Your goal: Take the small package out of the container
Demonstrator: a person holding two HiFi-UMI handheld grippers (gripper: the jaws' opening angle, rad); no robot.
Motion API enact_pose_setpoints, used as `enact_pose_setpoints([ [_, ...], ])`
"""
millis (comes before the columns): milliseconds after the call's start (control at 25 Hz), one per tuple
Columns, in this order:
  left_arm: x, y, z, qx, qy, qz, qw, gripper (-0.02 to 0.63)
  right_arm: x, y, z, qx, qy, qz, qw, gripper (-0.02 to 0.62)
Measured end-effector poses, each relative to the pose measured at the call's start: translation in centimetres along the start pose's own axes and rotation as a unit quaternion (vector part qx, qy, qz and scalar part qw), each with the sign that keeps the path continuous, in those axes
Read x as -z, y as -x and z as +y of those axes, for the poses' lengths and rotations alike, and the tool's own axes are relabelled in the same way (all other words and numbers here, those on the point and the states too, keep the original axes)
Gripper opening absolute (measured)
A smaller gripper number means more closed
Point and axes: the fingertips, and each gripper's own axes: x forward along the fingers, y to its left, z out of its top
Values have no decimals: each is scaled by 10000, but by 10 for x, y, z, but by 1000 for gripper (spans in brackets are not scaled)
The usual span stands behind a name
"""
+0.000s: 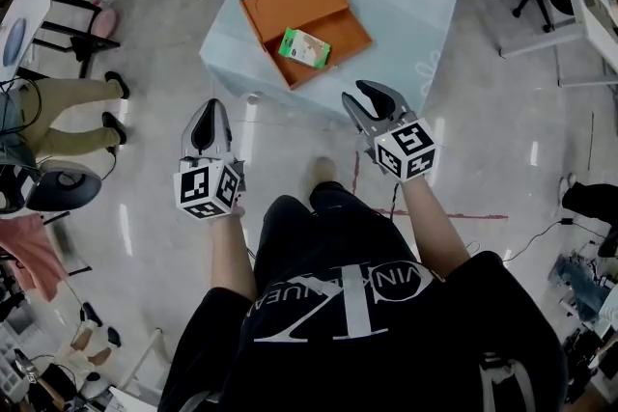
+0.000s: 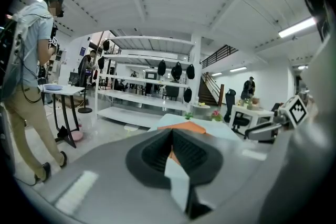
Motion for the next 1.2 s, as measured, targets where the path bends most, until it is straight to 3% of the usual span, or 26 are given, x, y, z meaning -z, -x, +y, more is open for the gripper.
enact_pose_setpoints([
  [360,14,-31,-27,464,-121,288,9984,0,12,-23,-4,-176,-42,192,9997,147],
  [800,31,-96,-48,1194,-107,709,9902,0,11,-58,-8,-242,71,312,9992,153],
  [1200,45,-144,-47,1488,-49,1121,9825,0,4,-90,-31,-153,-5,457,9988,153],
])
